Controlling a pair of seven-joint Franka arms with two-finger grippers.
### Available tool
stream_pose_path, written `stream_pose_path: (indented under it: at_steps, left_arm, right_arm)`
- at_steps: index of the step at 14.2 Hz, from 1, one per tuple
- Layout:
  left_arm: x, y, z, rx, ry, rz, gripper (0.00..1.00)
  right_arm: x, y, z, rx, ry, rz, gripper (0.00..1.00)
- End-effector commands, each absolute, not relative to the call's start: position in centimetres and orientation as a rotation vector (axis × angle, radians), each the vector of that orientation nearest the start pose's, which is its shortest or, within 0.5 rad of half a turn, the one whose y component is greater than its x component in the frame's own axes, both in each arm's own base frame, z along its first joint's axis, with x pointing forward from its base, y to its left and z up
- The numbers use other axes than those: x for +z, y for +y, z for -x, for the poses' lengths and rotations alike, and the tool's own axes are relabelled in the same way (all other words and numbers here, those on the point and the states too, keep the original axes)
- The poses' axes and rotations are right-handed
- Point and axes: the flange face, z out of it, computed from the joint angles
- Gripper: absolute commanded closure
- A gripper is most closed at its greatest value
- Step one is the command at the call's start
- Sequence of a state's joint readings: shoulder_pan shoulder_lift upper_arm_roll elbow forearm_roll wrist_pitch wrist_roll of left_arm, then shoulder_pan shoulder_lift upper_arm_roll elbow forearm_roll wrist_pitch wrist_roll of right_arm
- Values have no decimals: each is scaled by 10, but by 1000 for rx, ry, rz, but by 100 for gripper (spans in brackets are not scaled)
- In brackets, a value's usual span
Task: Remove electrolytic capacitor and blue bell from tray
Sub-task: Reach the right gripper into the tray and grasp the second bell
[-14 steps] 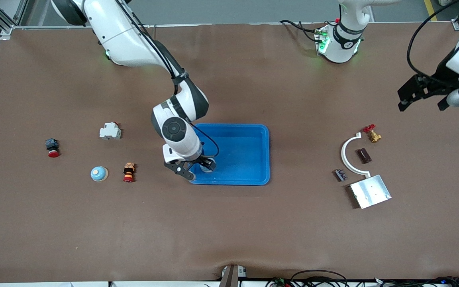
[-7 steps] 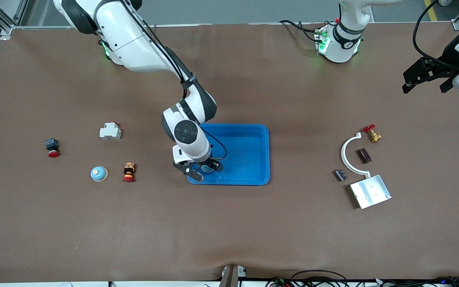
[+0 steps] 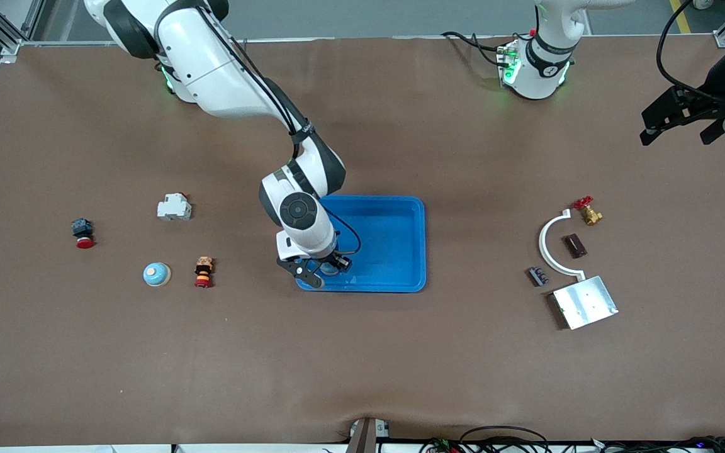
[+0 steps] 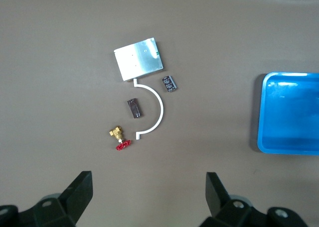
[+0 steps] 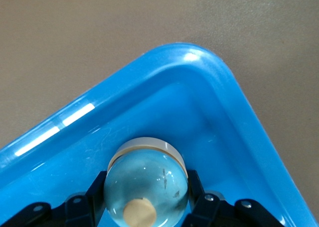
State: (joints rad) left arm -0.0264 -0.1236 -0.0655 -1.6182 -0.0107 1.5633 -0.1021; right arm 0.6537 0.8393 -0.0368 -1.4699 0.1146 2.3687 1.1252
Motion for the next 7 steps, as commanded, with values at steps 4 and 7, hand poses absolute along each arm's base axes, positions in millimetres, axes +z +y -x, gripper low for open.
stream_pose_path:
  at_steps: [4,7]
  left_arm:
    - [671,-48,-507,-63,-1,3155,0]
    - [671,-47,-507,-63,4,3155,0]
  right_arm:
    - [222,435,-589,83,893,2972,100]
    - [259,417,-585,143,858,3017,100]
